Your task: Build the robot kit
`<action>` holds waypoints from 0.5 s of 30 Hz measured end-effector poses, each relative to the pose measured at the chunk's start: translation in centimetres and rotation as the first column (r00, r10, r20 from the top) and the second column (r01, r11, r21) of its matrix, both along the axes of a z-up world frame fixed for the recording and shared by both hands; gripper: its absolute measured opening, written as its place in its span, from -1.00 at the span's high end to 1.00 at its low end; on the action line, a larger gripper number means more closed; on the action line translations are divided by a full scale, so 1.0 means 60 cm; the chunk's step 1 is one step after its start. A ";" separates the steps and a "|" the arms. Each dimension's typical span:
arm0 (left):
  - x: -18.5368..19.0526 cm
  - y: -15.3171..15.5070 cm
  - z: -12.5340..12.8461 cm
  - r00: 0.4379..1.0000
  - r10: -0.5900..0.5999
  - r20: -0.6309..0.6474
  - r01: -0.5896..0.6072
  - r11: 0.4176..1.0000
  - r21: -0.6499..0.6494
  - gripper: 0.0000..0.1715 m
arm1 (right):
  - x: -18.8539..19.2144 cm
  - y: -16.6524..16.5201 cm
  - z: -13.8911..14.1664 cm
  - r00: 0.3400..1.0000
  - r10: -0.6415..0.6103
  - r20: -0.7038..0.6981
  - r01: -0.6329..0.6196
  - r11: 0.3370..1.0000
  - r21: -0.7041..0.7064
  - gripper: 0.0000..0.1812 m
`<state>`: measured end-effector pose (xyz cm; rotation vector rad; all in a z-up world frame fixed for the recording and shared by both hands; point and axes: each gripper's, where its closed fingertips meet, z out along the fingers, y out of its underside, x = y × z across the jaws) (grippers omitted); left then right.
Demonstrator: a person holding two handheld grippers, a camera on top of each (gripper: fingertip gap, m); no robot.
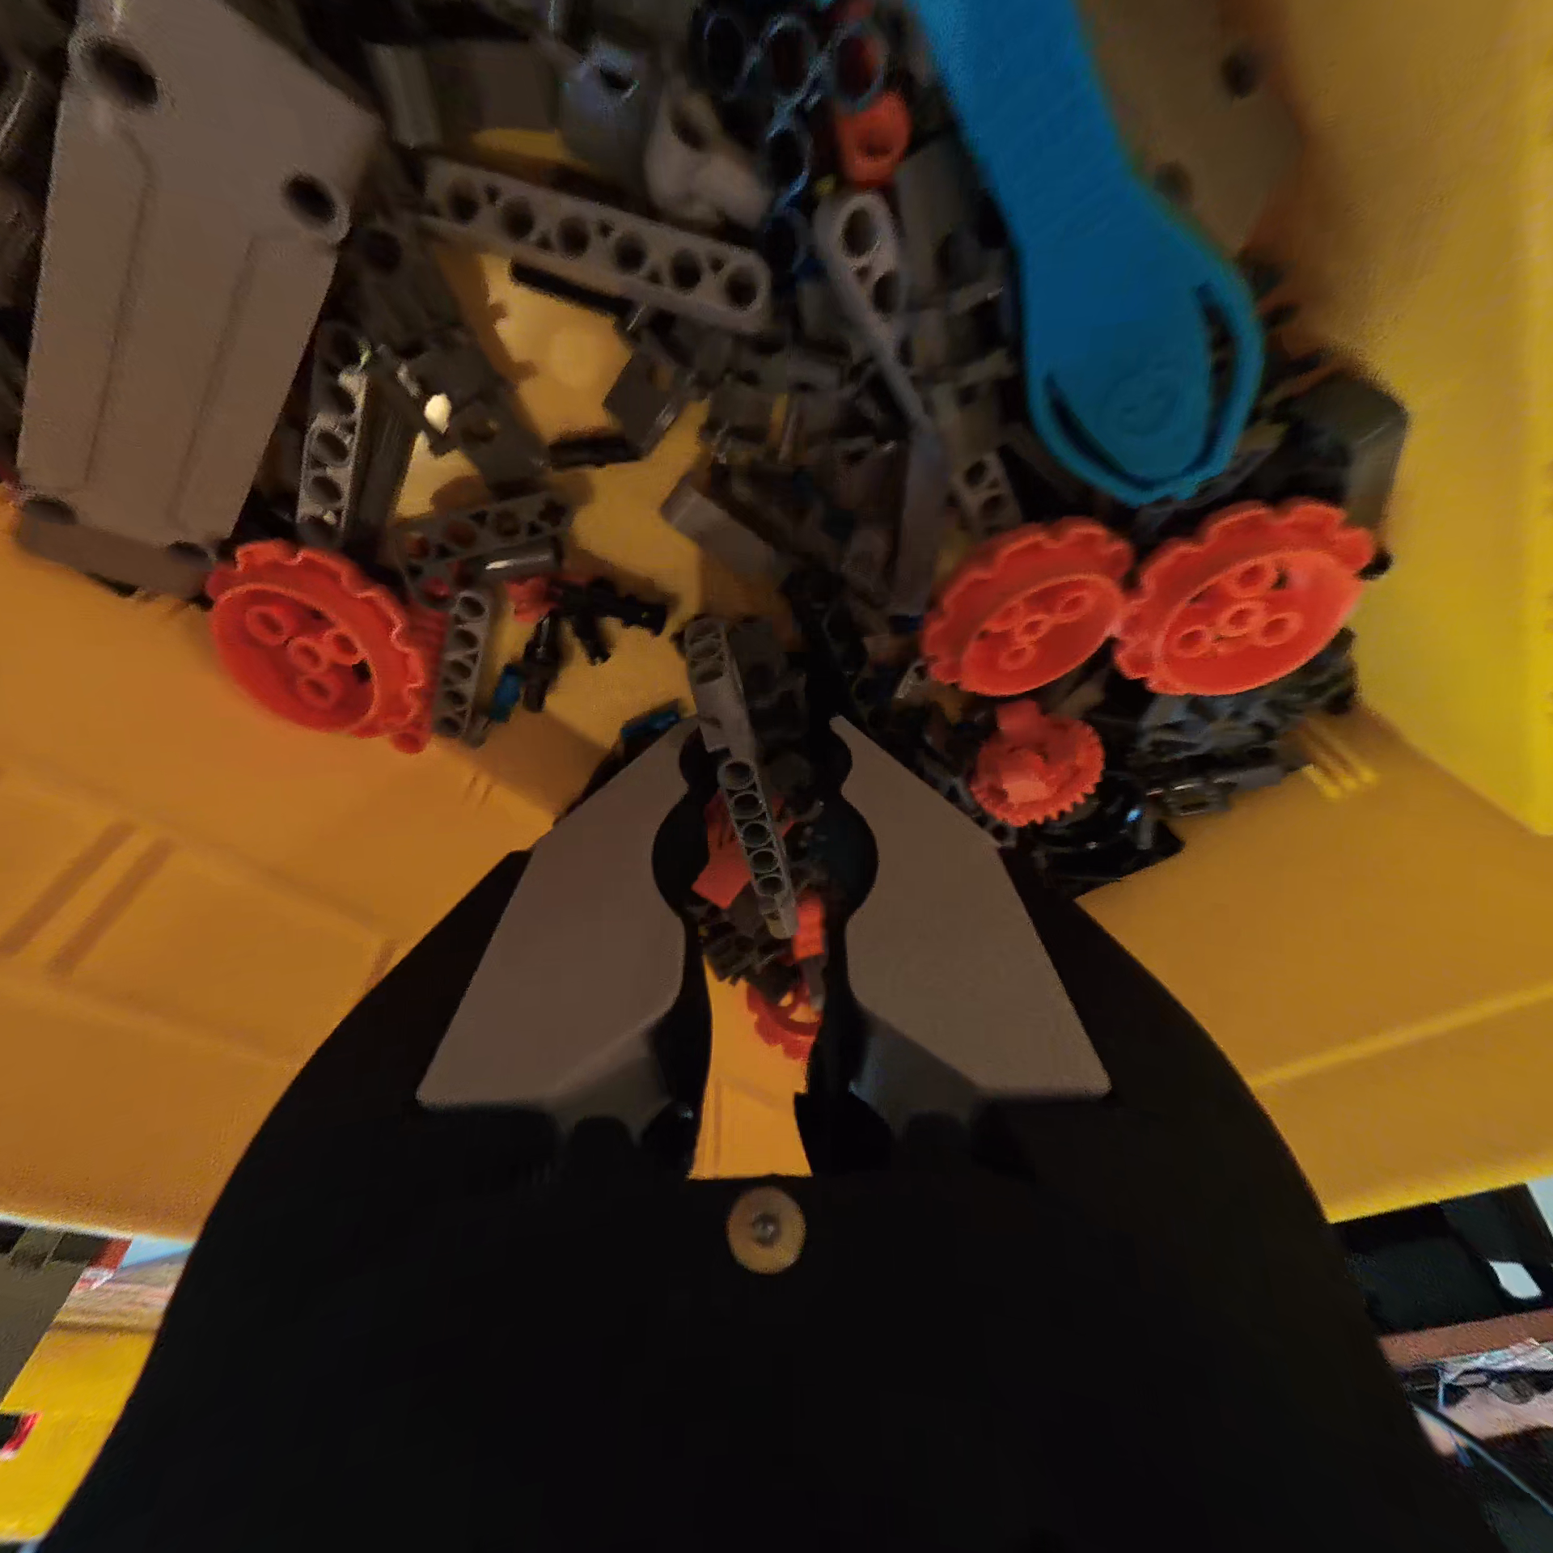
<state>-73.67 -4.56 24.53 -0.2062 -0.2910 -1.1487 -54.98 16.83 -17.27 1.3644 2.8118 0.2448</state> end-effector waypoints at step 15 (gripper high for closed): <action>-0.001 0.000 0.000 1.000 0.000 0.001 0.000 1.000 0.000 0.83 | -0.070 -0.180 0.078 0.988 -0.143 -0.056 0.092 0.842 -0.532 0.56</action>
